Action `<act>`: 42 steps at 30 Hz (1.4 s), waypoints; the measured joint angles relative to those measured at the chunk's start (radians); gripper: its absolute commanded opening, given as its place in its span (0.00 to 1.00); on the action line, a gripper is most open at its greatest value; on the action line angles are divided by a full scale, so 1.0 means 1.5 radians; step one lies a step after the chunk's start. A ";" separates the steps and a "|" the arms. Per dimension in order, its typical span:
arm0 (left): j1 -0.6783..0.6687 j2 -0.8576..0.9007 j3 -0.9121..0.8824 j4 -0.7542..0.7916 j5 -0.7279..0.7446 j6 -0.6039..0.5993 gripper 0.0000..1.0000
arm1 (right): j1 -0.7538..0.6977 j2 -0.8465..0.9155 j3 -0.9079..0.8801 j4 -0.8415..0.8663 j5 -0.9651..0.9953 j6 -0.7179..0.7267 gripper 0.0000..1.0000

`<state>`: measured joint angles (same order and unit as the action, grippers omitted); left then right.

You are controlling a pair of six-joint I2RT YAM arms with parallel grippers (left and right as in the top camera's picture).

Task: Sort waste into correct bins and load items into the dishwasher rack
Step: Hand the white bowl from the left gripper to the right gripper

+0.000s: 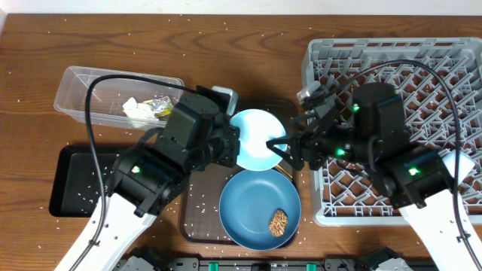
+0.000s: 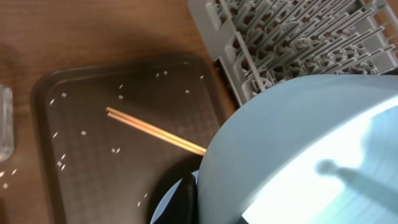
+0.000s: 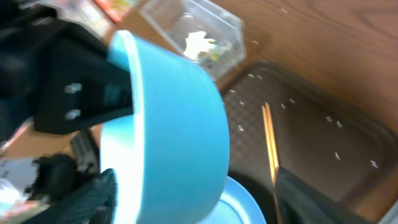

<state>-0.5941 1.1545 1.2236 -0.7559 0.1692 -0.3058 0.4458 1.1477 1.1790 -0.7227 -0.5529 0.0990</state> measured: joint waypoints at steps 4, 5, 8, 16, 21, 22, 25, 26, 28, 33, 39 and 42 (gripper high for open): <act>-0.018 0.004 0.000 0.012 -0.022 0.000 0.06 | 0.041 0.021 0.000 0.004 0.108 0.071 0.47; -0.021 0.006 0.000 0.013 -0.031 0.000 0.06 | 0.049 0.025 0.000 0.005 0.126 0.084 0.45; -0.029 0.013 0.000 0.014 -0.057 0.000 0.06 | 0.065 0.032 0.000 0.006 0.180 0.131 0.35; -0.040 0.057 0.000 0.036 -0.090 -0.001 0.06 | 0.066 0.039 0.000 0.009 0.247 0.191 0.25; -0.045 0.098 0.000 0.038 -0.100 -0.003 0.06 | 0.066 0.040 0.000 -0.012 0.292 0.224 0.20; -0.049 0.102 0.000 0.043 -0.102 -0.003 0.06 | 0.066 0.040 0.000 -0.016 0.303 0.231 0.19; -0.059 0.106 0.000 0.060 -0.111 -0.004 0.06 | 0.066 0.040 0.000 -0.019 0.321 0.244 0.19; -0.061 0.106 0.000 0.065 -0.115 -0.005 0.06 | 0.066 0.040 0.000 -0.019 0.325 0.246 0.19; -0.065 0.106 0.000 0.071 -0.119 -0.005 0.06 | 0.066 0.040 0.000 -0.021 0.334 0.249 0.19; -0.069 0.106 0.000 0.071 -0.124 -0.005 0.06 | 0.066 0.047 0.000 -0.032 0.337 0.254 0.15; -0.076 0.106 0.000 0.071 -0.133 -0.005 0.06 | 0.066 0.058 0.000 -0.034 0.344 0.256 0.14; -0.083 0.104 0.000 0.071 -0.135 -0.007 0.06 | 0.066 0.059 0.000 -0.034 0.350 0.258 0.20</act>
<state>-0.7185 1.3106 1.2236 -0.6491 -0.0338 -0.3161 0.5446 1.2362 1.1790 -0.7734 -0.0277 0.4858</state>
